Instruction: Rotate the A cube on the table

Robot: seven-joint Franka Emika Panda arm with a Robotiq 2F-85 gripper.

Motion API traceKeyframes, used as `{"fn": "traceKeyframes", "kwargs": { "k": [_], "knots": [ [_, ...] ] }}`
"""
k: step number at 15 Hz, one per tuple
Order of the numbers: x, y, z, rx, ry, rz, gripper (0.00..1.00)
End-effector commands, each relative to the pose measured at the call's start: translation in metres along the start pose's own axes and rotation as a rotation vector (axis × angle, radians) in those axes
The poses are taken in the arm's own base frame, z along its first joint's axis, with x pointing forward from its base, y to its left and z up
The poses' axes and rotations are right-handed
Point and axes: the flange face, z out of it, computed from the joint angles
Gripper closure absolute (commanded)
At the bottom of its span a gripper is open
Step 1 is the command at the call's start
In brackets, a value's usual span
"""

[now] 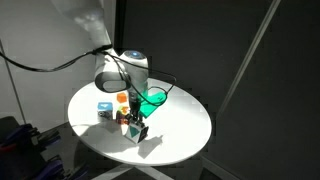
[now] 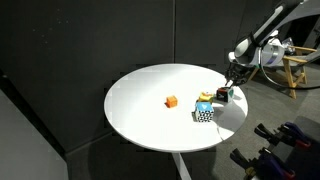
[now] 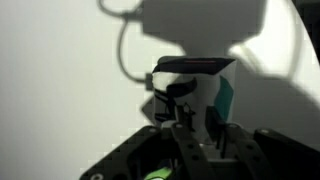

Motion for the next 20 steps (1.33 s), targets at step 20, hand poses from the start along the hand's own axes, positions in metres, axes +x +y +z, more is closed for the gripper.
{"fn": "traceKeyframes", "kwargs": {
  "k": [20],
  "knots": [
    [-0.012,0.013,-0.056,-0.143,-0.102,0.603,0.00]
  ]
}}
